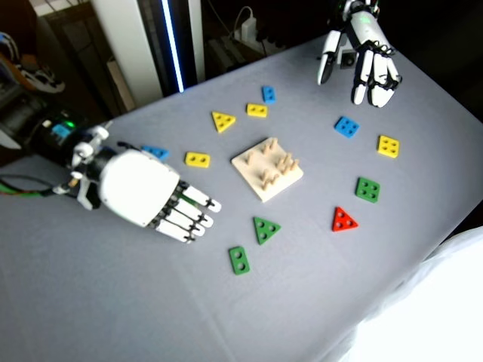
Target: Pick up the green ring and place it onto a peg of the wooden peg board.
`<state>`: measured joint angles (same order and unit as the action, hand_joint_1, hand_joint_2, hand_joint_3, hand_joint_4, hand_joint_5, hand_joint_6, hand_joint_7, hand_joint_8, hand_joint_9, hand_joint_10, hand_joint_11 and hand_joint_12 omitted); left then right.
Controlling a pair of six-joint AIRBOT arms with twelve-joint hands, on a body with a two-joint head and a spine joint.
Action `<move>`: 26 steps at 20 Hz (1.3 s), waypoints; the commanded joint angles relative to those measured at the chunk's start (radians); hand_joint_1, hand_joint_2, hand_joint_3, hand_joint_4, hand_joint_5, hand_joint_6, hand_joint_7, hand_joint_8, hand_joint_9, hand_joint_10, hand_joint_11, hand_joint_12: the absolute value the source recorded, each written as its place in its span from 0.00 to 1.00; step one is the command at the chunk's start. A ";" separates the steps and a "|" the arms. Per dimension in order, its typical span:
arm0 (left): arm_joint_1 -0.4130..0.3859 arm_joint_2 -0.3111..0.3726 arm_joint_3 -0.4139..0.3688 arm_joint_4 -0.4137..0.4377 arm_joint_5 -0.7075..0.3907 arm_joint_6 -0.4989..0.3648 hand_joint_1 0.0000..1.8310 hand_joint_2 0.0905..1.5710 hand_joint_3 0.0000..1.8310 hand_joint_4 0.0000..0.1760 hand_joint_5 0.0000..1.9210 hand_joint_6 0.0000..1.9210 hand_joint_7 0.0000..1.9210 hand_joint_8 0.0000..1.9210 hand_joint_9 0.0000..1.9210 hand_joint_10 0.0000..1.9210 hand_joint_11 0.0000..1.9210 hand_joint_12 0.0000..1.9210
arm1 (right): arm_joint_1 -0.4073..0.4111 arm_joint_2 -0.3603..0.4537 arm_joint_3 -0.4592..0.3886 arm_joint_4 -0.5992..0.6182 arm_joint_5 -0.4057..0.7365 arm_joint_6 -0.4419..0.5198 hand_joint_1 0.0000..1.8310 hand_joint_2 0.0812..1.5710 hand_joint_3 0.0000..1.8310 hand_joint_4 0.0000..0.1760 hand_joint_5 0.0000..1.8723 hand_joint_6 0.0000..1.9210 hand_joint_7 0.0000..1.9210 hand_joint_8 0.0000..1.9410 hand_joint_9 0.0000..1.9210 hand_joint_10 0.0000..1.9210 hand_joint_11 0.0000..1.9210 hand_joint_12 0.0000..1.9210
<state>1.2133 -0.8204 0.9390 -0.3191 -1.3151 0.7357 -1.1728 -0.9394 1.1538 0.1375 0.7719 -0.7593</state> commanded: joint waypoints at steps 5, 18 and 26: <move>-0.001 -0.006 -0.002 0.017 -0.128 -0.010 0.47 0.66 0.00 0.15 0.27 0.00 0.16 0.00 0.15 0.00 0.00 0.47 | 0.012 -0.001 0.008 0.016 0.086 -0.006 0.73 0.71 0.00 0.13 0.47 0.01 0.45 0.48 0.45 0.19 0.25 0.68; 0.006 -0.006 -0.003 0.013 -0.136 -0.014 0.45 0.67 0.00 0.00 0.27 0.00 0.16 0.00 0.16 0.00 0.00 0.47 | 0.131 0.001 -0.029 -0.130 0.144 0.013 0.71 0.66 0.00 0.00 0.59 0.33 0.58 0.47 0.58 0.49 0.48 0.67; 0.006 -0.007 -0.001 0.012 -0.138 -0.015 0.46 0.67 0.00 0.16 0.25 0.00 0.16 0.00 0.16 0.00 0.00 0.46 | 0.280 -0.034 -0.035 -0.347 0.177 0.098 0.68 0.66 0.00 0.01 0.55 0.45 0.58 0.44 0.59 0.53 0.54 0.72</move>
<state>1.2278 -0.8204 0.9390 -0.3267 -1.3296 0.7280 -0.9020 -0.9718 1.1160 -0.2268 0.8368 -0.6659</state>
